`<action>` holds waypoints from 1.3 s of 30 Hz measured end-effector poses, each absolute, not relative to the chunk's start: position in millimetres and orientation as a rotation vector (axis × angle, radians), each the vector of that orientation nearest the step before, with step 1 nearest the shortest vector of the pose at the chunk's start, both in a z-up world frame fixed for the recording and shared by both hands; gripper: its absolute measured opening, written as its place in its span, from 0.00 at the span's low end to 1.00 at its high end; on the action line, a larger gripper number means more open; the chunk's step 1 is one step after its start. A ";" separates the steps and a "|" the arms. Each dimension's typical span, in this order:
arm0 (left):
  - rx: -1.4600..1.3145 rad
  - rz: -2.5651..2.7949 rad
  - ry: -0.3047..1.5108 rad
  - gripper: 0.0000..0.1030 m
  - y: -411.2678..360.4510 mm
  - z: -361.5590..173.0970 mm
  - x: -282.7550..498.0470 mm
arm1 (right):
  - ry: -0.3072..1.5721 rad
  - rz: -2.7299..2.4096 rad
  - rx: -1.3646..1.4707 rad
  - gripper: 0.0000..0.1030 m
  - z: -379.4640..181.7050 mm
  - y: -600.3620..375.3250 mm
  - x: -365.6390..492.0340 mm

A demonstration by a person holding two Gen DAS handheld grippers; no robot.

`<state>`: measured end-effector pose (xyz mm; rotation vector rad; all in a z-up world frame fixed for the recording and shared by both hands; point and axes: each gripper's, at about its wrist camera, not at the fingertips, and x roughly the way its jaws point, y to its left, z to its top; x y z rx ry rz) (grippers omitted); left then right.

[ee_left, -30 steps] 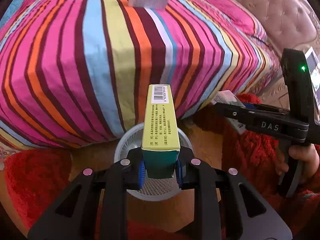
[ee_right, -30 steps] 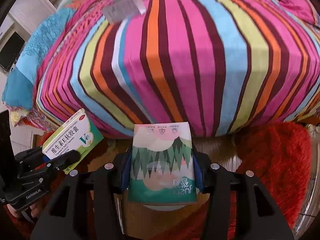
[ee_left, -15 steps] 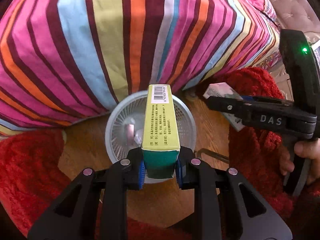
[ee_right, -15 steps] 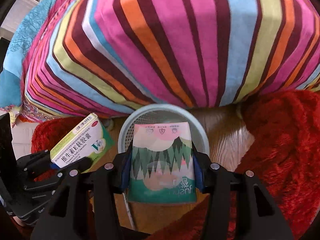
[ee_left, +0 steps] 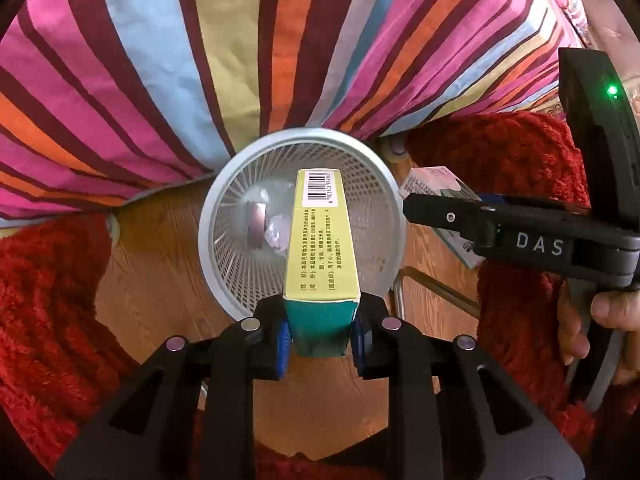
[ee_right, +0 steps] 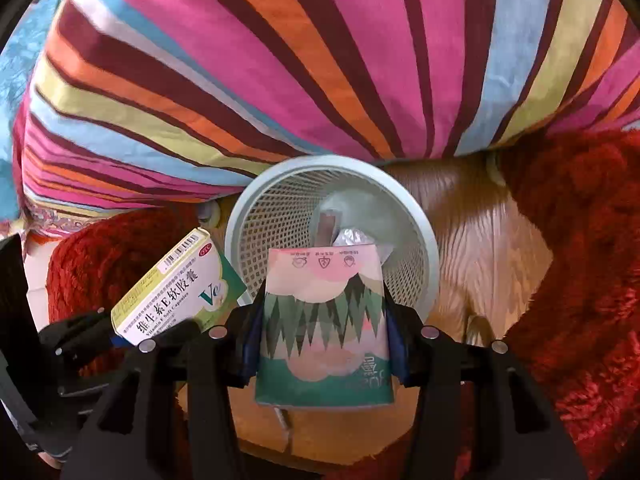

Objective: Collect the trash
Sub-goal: 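Carry both items over the wastebasket and open both tools to drop them, then move both tools back from the wastebasket toward the bed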

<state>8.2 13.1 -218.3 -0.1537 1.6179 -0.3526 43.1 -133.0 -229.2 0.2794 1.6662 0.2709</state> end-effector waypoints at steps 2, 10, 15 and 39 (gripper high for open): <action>-0.156 -0.351 1.635 0.23 12.1 -222.5 8.7 | 1.687 0.267 0.288 0.46 -234.2 -132.4 43.9; -0.173 -0.352 1.681 0.23 9.0 -235.7 14.3 | 1.748 0.253 0.311 0.46 -250.9 -129.9 47.0; -0.185 -0.348 1.712 0.23 9.4 -245.8 15.5 | 1.773 0.244 0.334 0.46 -258.2 -130.0 49.3; -0.174 -0.242 1.783 0.75 13.7 -260.0 19.1 | 1.863 0.214 0.378 0.82 -276.4 -129.7 47.2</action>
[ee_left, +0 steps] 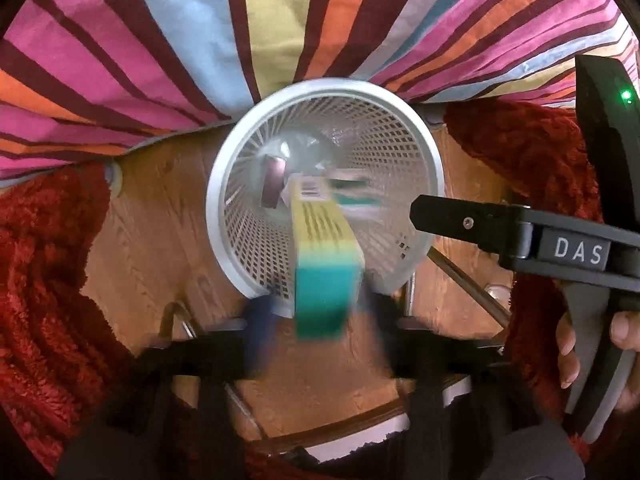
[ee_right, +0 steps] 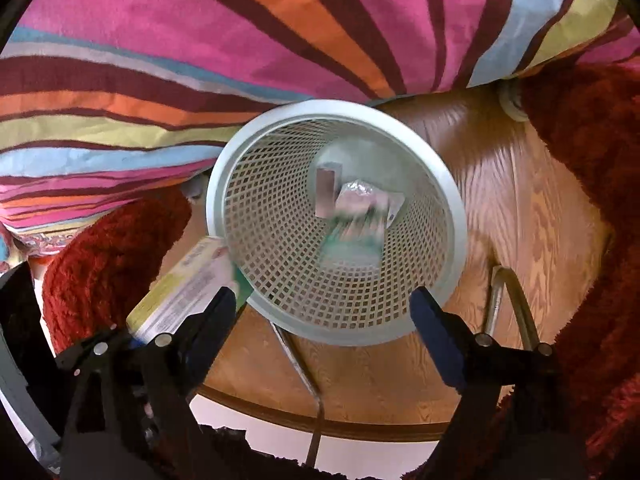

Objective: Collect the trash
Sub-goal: 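Move both tools back from the wastebasket toward the bed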

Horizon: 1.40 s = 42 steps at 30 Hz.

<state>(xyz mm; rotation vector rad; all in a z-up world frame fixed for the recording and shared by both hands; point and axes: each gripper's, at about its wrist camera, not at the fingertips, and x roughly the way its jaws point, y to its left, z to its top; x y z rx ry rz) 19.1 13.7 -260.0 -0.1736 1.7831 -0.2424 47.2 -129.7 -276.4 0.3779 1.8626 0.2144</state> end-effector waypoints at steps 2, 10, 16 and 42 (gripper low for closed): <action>-0.171 -0.248 1.754 0.76 12.5 -254.2 20.9 | 1.865 0.211 0.382 0.82 -276.6 -129.8 46.7; -0.161 -0.232 1.718 0.76 15.7 -246.6 22.0 | 1.843 0.197 0.384 0.82 -271.2 -131.0 47.3; -0.140 -0.219 1.679 0.76 17.2 -236.5 21.7 | 1.791 0.196 0.377 0.82 -259.3 -133.6 47.8; -0.114 -0.135 1.211 0.87 30.8 -130.7 28.1 | 1.363 0.242 0.413 0.82 -154.1 -179.2 60.8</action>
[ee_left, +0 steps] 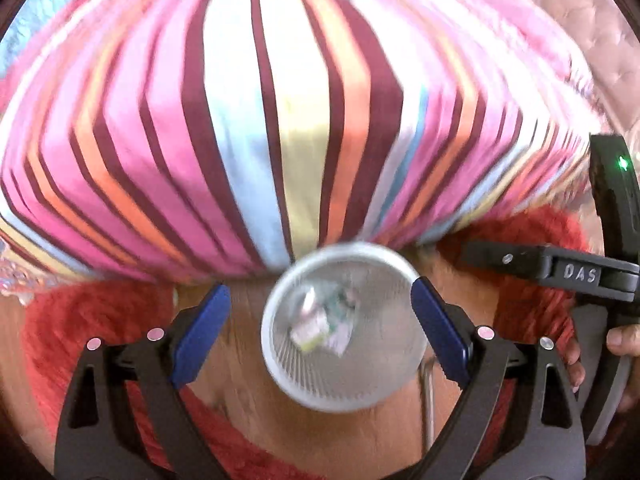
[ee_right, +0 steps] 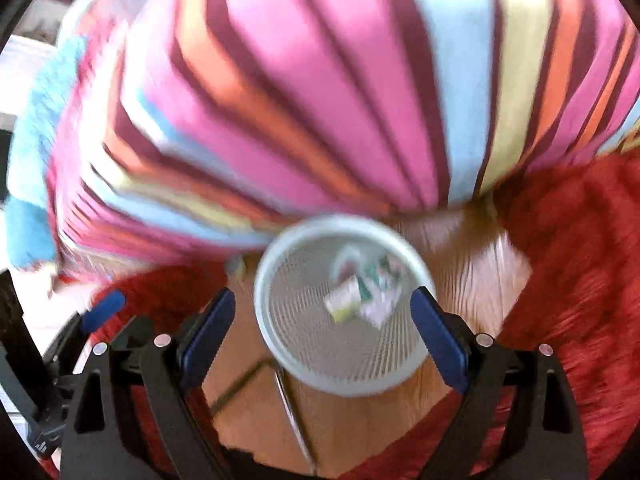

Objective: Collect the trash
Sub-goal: 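Move both tools back from the wastebasket toward the bed, then grasp the silver box with the left tool while the right tool grasps the green DHC box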

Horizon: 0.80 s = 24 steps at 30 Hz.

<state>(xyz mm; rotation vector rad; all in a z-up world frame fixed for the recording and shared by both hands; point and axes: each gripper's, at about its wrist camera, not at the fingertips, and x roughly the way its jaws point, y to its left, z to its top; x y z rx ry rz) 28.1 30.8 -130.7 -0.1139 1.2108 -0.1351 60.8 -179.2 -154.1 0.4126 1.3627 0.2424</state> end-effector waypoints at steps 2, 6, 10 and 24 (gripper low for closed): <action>-0.148 -0.143 1.152 0.87 32.2 -114.4 36.6 | 1.252 0.224 0.428 0.82 -128.5 -192.3 72.3; -0.167 -0.164 1.034 0.89 28.2 -82.4 68.5 | 1.071 0.202 0.380 0.82 -88.2 -208.7 98.3; -0.126 -0.147 0.928 0.91 17.8 -61.1 102.6 | 0.963 0.210 0.341 0.82 -60.4 -213.3 131.1; -0.182 -0.104 0.885 0.91 7.1 -60.1 180.2 | 0.789 0.266 0.109 0.93 -38.3 -175.8 217.4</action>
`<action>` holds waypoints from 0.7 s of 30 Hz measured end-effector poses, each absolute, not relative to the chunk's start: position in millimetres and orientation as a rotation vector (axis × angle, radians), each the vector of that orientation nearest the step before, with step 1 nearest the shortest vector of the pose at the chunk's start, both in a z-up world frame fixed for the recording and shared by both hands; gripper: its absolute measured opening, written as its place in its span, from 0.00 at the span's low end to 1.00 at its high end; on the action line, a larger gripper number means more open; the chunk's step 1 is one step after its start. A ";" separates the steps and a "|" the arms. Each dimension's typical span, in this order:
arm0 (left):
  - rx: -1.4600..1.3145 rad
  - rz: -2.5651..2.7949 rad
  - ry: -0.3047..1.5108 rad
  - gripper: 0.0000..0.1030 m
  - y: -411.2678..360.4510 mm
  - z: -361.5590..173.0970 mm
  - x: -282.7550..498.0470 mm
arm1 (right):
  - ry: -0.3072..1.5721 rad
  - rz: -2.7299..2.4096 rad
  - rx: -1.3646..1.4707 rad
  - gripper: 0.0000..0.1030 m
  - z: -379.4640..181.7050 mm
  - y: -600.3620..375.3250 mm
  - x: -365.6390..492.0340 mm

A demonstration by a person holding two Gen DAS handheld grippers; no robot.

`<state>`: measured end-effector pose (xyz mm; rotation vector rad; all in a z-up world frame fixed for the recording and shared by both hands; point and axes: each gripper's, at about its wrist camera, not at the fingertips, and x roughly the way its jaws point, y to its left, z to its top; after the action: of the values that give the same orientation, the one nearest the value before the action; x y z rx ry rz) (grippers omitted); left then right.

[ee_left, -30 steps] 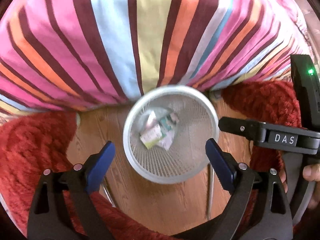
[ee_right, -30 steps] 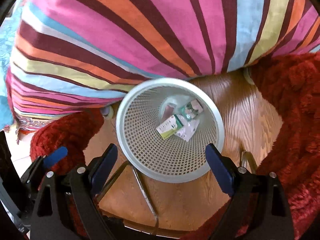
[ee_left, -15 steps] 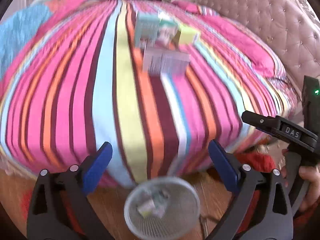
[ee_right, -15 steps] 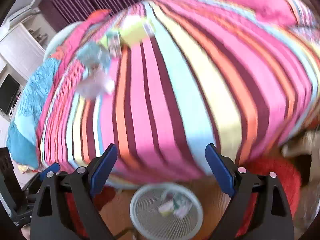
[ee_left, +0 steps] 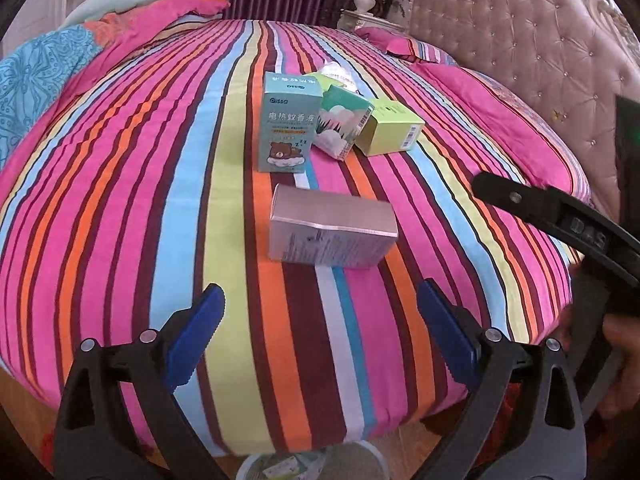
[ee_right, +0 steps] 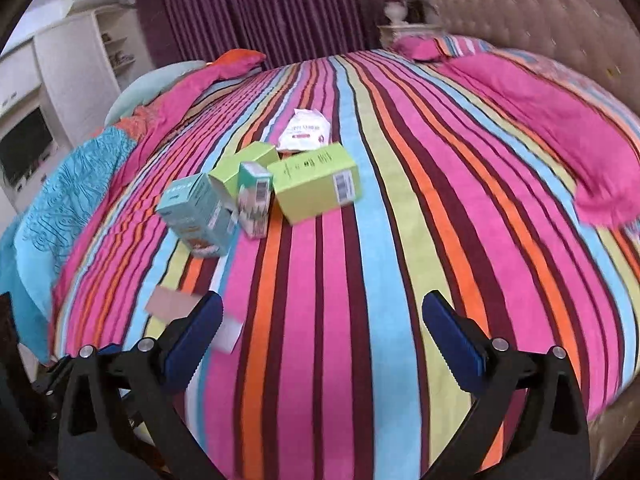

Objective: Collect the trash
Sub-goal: 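Grasp the silver box with the left tool while the right tool grasps the green DHC box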

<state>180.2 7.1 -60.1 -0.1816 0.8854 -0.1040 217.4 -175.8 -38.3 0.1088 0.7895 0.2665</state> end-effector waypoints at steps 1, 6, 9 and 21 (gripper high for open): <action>-0.182 -0.104 0.885 0.91 6.7 -61.3 182.7 | 0.787 0.272 0.087 0.93 -39.5 -174.3 223.6; -0.212 -0.110 0.872 0.91 4.1 -63.5 196.9 | 0.798 0.286 0.014 0.93 -45.4 -168.8 248.8; -0.212 -0.114 0.884 0.91 -0.3 -68.0 204.5 | 0.790 0.297 0.005 0.93 -47.7 -169.7 256.1; -0.206 -0.107 0.874 0.91 0.9 -78.0 219.3 | 0.797 0.370 -0.081 0.93 -55.0 -152.4 290.1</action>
<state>219.3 0.9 -78.0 -0.2060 0.8739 -0.1071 290.1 -152.4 -55.0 -0.0811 0.7970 0.3698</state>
